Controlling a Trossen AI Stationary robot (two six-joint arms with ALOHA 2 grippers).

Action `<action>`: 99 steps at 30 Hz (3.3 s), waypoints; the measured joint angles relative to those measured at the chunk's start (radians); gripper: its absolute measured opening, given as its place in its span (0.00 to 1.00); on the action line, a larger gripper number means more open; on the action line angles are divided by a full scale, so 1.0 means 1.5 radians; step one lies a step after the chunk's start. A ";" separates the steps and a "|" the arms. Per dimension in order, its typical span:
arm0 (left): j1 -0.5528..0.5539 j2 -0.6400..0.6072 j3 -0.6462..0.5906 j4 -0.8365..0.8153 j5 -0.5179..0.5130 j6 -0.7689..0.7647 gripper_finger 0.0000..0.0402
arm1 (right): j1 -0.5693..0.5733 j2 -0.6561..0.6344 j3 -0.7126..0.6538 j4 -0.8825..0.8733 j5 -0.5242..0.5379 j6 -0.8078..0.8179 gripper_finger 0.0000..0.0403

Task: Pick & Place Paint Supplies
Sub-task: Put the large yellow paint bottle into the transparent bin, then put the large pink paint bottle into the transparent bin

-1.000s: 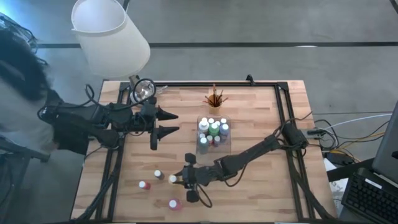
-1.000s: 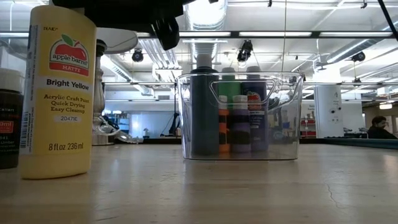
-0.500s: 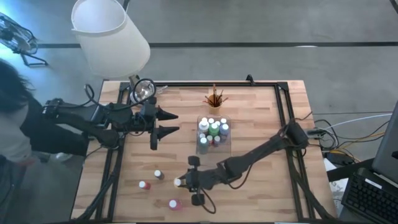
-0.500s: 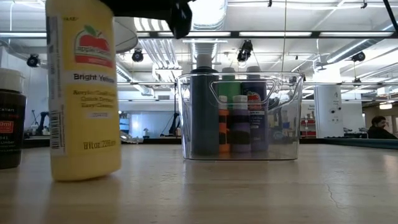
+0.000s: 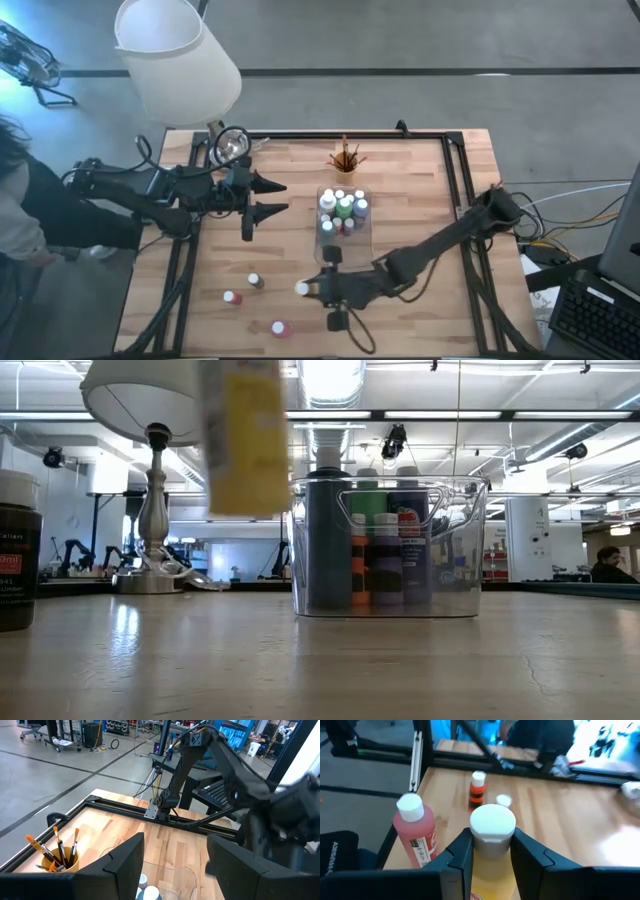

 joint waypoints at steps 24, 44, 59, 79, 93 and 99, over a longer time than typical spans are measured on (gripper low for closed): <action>0.000 0.000 0.000 0.001 0.000 0.001 0.55 | -0.028 -0.349 -0.456 0.194 0.225 0.090 0.23; 0.000 0.000 0.000 0.002 0.000 0.001 0.55 | -0.110 -0.238 -0.561 0.377 0.184 0.106 0.23; 0.000 0.000 0.000 0.003 0.000 0.001 0.55 | -0.109 -0.264 -0.558 0.372 0.167 0.105 0.50; 0.000 0.000 0.000 0.000 0.000 0.001 0.55 | 0.053 -0.519 -0.558 0.206 0.125 0.035 0.38; 0.000 0.007 0.000 0.031 0.000 -0.008 0.55 | 0.075 -0.507 -0.558 0.149 0.122 0.018 0.24; -0.014 0.022 0.000 0.068 0.007 -0.042 0.55 | 0.075 -0.507 -0.567 0.144 0.123 0.026 0.19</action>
